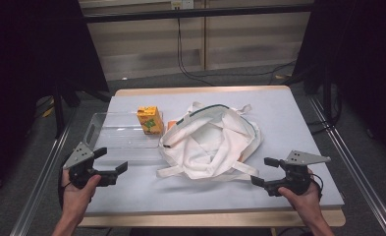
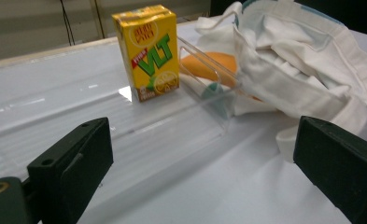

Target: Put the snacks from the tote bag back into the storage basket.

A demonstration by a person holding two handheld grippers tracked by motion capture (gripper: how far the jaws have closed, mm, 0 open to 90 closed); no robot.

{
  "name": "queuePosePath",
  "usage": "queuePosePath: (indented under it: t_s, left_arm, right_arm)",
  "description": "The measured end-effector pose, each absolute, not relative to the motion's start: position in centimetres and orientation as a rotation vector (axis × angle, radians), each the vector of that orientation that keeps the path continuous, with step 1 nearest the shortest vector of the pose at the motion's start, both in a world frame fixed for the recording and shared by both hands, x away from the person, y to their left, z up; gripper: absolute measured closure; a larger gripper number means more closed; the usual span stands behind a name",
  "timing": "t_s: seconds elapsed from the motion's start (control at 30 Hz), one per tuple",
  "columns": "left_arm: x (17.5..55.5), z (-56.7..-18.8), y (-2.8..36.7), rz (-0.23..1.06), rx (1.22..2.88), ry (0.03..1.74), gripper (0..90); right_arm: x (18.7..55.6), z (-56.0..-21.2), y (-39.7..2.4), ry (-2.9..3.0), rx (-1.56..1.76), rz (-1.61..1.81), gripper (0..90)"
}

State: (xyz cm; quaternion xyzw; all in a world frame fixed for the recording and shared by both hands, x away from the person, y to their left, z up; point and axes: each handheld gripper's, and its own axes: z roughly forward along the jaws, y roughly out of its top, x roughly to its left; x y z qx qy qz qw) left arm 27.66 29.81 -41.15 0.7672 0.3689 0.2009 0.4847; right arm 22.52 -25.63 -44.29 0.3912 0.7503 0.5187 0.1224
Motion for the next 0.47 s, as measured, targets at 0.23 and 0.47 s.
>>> queuePosePath:
  t_s: [0.23,0.47]
  left_arm:
    - [25.5,-42.3,29.4,0.491,1.854,0.923,4.4]
    - [24.9,-44.5,28.7,0.436,1.913,0.933,3.9]
  right_arm:
    - [22.6,-44.4,-25.7,2.185,1.153,1.516,11.3]
    - [22.7,-44.5,-26.0,2.181,1.159,1.507,11.3]
